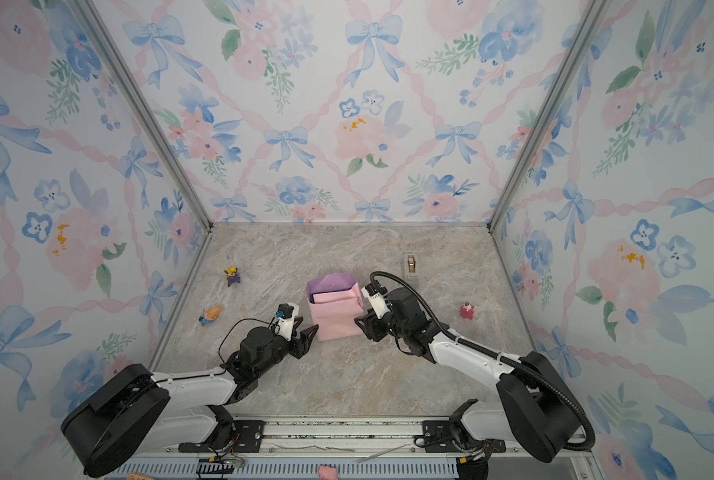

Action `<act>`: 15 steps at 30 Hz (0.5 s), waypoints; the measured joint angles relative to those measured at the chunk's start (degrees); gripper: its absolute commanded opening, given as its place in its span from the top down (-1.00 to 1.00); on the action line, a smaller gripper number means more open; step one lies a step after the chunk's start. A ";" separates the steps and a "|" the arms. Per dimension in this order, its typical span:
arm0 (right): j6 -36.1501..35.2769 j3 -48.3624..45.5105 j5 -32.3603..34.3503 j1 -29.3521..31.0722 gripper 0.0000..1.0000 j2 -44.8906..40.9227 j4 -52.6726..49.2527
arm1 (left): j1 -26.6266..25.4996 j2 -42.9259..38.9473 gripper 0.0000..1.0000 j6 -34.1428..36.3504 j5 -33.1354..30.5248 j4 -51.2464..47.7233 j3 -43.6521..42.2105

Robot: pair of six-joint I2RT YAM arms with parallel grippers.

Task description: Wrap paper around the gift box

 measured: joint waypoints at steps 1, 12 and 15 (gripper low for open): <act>0.42 0.00 -0.28 -0.15 -0.22 -1.05 -0.15 | 0.00 -1.25 -0.32 -0.63 -0.11 -0.15 0.00; 4.31 3.54 -2.91 -1.68 -0.25 0.48 -1.05 | 0.00 -6.21 -0.40 -5.77 0.15 -3.72 4.26; 4.98 5.35 -3.56 -2.08 -0.25 3.04 -0.42 | 0.00 -4.46 -0.39 -6.71 0.57 -3.72 6.95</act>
